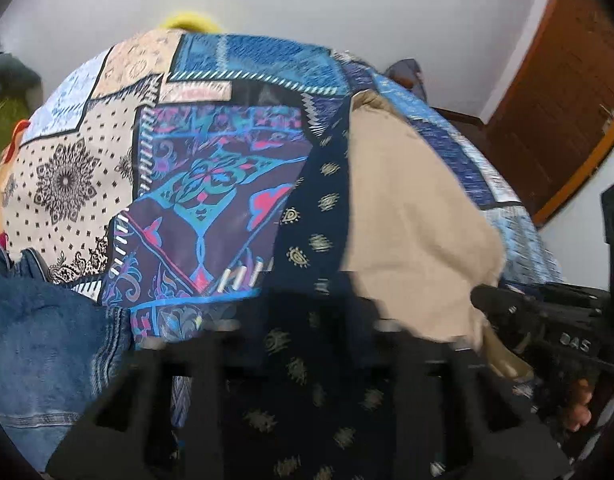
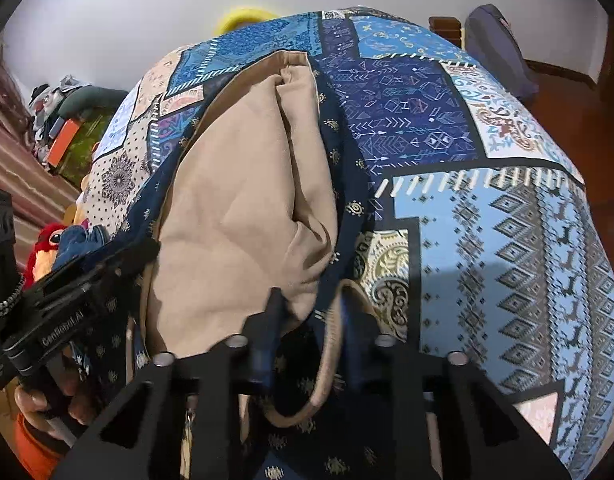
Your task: Fold large clothes
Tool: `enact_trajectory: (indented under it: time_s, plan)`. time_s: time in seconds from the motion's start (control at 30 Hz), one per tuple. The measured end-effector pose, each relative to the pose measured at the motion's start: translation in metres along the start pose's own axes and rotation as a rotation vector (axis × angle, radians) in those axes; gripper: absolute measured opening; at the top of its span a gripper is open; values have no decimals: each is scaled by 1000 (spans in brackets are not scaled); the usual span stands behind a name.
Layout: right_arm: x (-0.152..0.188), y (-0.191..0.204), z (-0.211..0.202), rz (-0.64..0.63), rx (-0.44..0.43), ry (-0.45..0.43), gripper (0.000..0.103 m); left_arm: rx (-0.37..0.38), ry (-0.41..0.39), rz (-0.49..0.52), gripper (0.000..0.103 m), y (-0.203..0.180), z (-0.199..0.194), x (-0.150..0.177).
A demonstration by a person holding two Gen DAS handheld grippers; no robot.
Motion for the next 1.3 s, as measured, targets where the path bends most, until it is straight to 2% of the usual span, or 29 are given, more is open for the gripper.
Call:
enact_trajectory:
  time_s: [0.03,0.07,0.13,0.3,0.43,0.57,0.67,0.7,0.77,0.87,1.0,1.03,1.1,1.13,1.17,1.23,1.3]
  plan:
    - [1,0,-5,5,-2,-1,8,3,-1,7,9,-2,-7,-1]
    - [2,0,-11,8,17,-4,7,0,-9,13,9,-4,-14,-1]
    - [5,2,-26,-2,34,-18,5,-2,-45,43,8,-9,-37,-2]
    - [15,16,-84,-65,36,-88,3,63,-76,86,8,-13,-96,3]
    - [28,33,-121,-118,35,-109,3,108,-75,125,7,-15,-139,24]
    - [53,53,-145,-177,46,-119,3,138,-55,183,3,-14,-171,62]
    - [76,66,-155,-184,18,-112,3,168,-17,214,2,-14,-184,97]
    - [86,71,-157,-199,31,-107,4,171,0,219,2,-13,-185,109]
    - [102,80,-157,-232,71,-98,4,131,30,231,2,-8,-181,132]
    - [122,83,-154,-230,124,-70,4,112,87,209,2,3,-168,153]
    - [139,65,-139,-110,24,4,4,86,135,161,3,17,-157,160]
    - [143,60,-137,-86,-3,6,4,84,137,148,4,20,-156,156]
    - [149,54,-134,-62,-31,9,4,86,122,136,16,21,-160,148]
    - [150,52,-135,-60,-30,8,4,82,102,124,34,22,-163,138]
    - [152,49,-136,-63,-22,3,4,72,75,109,56,22,-166,126]
    - [153,47,-139,-72,-12,-8,4,67,21,82,69,22,-170,107]
    - [151,46,-141,-78,-5,-22,4,67,1,75,69,17,-165,83]
Point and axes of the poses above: each gripper's, at about its wrist camera, not at the fingertips, and z roughly the way its jaws point, y to its left, x to its underside, the point moved 1 cm from there along z, roughly the way its jaws point, and after that the axes turned 14 degrees about -z, right-handed, at the moved point
